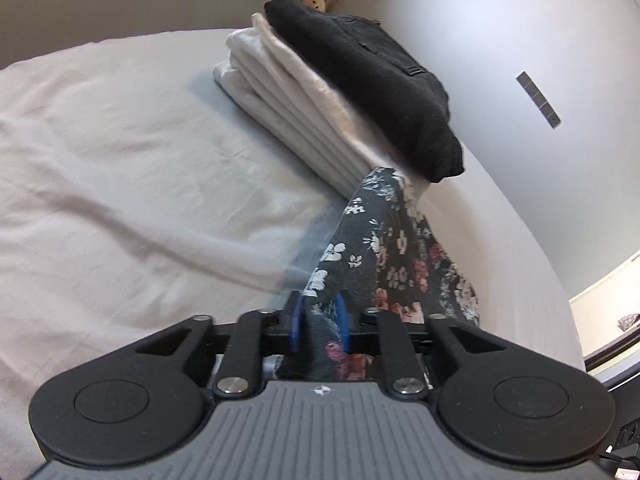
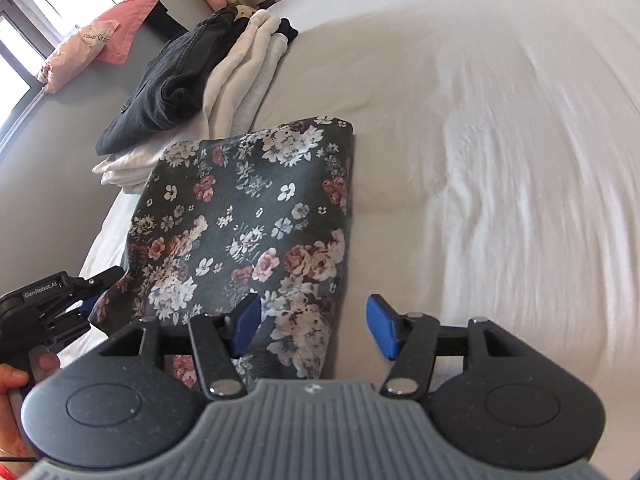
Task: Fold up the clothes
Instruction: 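Lower the folded jeans beside the clothes stack and open the right tool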
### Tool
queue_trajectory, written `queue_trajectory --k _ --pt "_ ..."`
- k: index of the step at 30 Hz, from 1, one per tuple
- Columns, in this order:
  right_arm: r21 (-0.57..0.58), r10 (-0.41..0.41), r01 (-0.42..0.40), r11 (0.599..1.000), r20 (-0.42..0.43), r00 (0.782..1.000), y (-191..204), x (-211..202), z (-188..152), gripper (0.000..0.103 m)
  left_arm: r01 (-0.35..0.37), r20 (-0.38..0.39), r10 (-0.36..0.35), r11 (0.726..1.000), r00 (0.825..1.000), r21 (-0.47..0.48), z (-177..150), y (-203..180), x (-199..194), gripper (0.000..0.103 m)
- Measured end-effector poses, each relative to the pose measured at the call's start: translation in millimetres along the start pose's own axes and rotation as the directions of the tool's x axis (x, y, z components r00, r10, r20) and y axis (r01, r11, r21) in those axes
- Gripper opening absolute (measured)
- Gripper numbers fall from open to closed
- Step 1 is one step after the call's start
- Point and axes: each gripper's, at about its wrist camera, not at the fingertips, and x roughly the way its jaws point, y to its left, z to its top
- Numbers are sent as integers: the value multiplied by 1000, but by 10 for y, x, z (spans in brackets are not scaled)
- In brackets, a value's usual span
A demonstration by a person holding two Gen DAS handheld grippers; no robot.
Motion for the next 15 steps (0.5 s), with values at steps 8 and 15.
queue_trajectory --k 8,15 --pt "34 8 -8 999 3 1000 -31 61 43 63 -6 -56 5 1000 998 -10 -15 -31 141 9" --pt "137 79 -71 988 -49 996 -113 288 20 67 -32 -52 30 999 998 -31 1 46 112 9"
